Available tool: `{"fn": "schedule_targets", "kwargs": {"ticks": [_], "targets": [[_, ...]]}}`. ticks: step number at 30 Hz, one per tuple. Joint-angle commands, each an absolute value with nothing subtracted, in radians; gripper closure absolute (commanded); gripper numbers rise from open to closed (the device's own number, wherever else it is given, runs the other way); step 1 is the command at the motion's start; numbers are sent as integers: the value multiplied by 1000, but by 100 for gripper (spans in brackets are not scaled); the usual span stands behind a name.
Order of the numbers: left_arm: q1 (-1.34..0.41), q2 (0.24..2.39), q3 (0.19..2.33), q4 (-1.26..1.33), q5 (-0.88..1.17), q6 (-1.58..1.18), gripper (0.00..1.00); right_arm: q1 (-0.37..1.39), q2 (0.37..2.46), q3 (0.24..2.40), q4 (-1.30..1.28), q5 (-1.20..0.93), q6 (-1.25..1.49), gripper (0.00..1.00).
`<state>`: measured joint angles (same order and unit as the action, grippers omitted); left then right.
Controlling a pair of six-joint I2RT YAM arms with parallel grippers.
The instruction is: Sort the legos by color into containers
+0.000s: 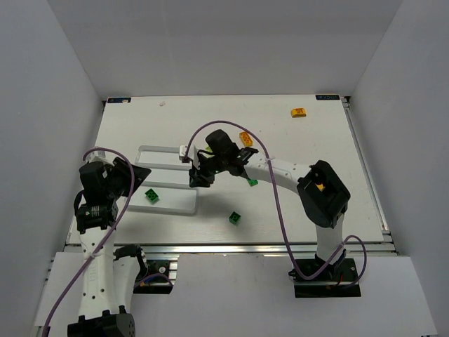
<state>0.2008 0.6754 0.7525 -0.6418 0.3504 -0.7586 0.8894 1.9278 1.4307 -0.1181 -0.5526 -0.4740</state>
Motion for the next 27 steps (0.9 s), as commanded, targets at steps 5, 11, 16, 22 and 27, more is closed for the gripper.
{"fn": "schedule_targets", "kwargs": {"ticks": [5,11,16,22,27], "targets": [[206,634,765,-630,411,-739,39,936,1979,1416,-12,-574,-419,70],[206,653,795,-637,465,-707,34,956,2032,1417,90,-535,-364,53],[206,687,819,-618,537,-654,36,960,2045,1449,75,-531,-347,33],[206,756,795,-508,685,-617,72,925,1981,1494,2,-557,-304,32],[145,848,775,-462,767,-566,70,833,1801,1357,-49,-580,-278,47]]}}
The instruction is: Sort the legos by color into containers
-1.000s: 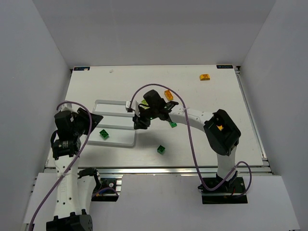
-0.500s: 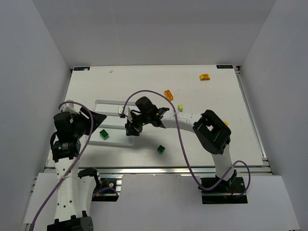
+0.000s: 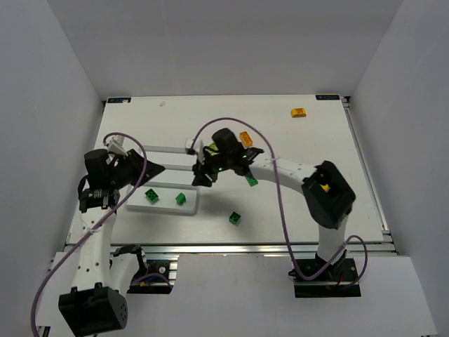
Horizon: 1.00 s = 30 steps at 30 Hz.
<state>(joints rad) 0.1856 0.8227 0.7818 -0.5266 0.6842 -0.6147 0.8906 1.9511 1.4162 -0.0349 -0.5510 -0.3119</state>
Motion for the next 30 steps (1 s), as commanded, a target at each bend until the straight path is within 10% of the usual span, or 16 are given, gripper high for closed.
{"fn": "schedule_targets", "kwargs": {"ticks": [1,6,14,30], "targets": [[129,854,766,-421,761,-572,67,800,1743,1324,-49,-574,-261,50],[-56,1004,723,-361,691,-597,58,655,1559,1149,-158,-490,-242,62],[-479,1247,854,-400,442,-523,40,514,1468,1063,-322,-301,-155,19],[-946,1644,1061,-403,-67,-391,22,272,1460,1106,-483,-475,-135,17]]}}
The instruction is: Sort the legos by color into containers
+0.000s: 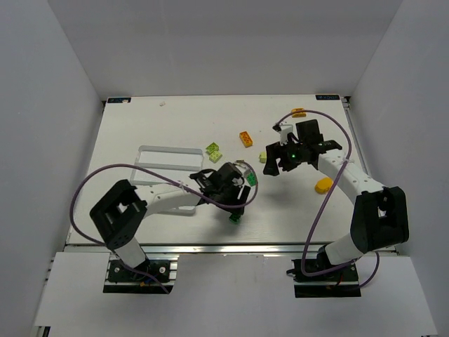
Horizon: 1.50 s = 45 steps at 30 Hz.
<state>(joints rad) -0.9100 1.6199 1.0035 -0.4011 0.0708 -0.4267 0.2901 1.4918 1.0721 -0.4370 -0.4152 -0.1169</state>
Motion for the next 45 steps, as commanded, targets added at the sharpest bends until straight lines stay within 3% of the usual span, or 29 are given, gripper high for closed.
{"fn": "schedule_targets", "kwargs": {"ticks": [1,12,20,23,24,27,28,38,45], "targets": [[-968,1673,1072,-400,-75,-390,22,272,1459,1101,-483,-482,-135,17],[-1061,1802,1175,-514,-184,-408,24,232,1480,1100,-489,-492,-146,17],[-1095,1804,1152,-549,-210,-465,32,210,1491,1100,-489,-491,-152,17],[-1104,1804,1152,-560,-225,-482,40,213,1494,1091,-486,-495,-153,18],[-1104,1805,1155,-561,-230,-485,52,215,1494,1089,-482,-495,-156,19],[-1104,1790,1152,-569,-265,-523,75,213,1500,1072,-474,-492,-170,22],[-1095,1778,1147,-571,-273,-535,78,212,1503,1069,-474,-491,-176,23],[-928,1354,1029,-626,-448,-678,86,247,1580,1060,-454,-491,-310,26],[-783,1259,922,-719,-535,-684,86,363,1656,1074,-413,-471,-413,25]]}}
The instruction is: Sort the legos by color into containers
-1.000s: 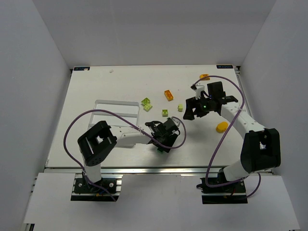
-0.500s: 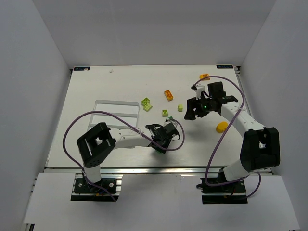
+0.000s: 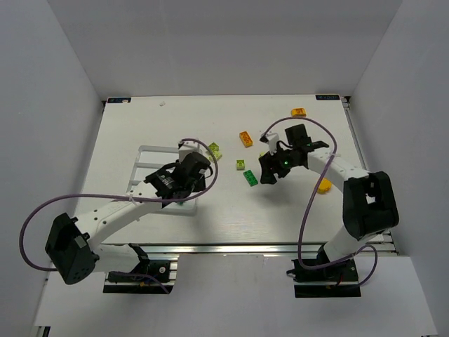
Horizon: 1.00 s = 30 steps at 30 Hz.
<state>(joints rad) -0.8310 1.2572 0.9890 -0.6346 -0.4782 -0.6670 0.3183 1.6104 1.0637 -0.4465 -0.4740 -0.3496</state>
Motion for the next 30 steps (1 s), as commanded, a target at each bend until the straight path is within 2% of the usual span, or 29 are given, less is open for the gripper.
{"fn": "schedule_targets", "kwargs": {"ticks": [1,3,5,6,8,9,12,16,21,23,26,29,30], "targets": [[-764,1255,911,-732,-540,-699,86,397,1678,1107,-410,-445,-396,24],[-718,1247,897,-771,-560,-716,86,419,1741,1146,-399,-414,-368,22],[-687,1223,871,-793,-565,-730,84,454,1782,1186,-377,-352,-331,15],[-672,1215,862,-793,-563,-732,77,471,1796,1196,-367,-327,-324,14],[-632,1209,841,-779,-558,-729,71,492,1837,1235,-351,-263,-299,11],[-621,1215,838,-773,-554,-727,61,500,1851,1245,-351,-241,-288,11],[-589,1245,842,-746,-531,-707,56,511,1878,1264,-334,-180,-270,11],[-548,1296,862,-716,-503,-686,41,517,1896,1273,-328,-150,-258,11],[-514,1319,870,-716,-491,-666,27,517,1925,1292,-331,-169,-245,11],[-503,1313,873,-724,-489,-654,22,523,1939,1305,-336,-181,-241,12],[-483,1284,891,-741,-489,-644,22,532,1954,1315,-341,-184,-239,14],[-474,1223,931,-764,-477,-653,22,545,1959,1298,-341,-163,-238,23],[-474,1179,954,-773,-473,-666,23,546,1954,1290,-339,-143,-241,29]]}}
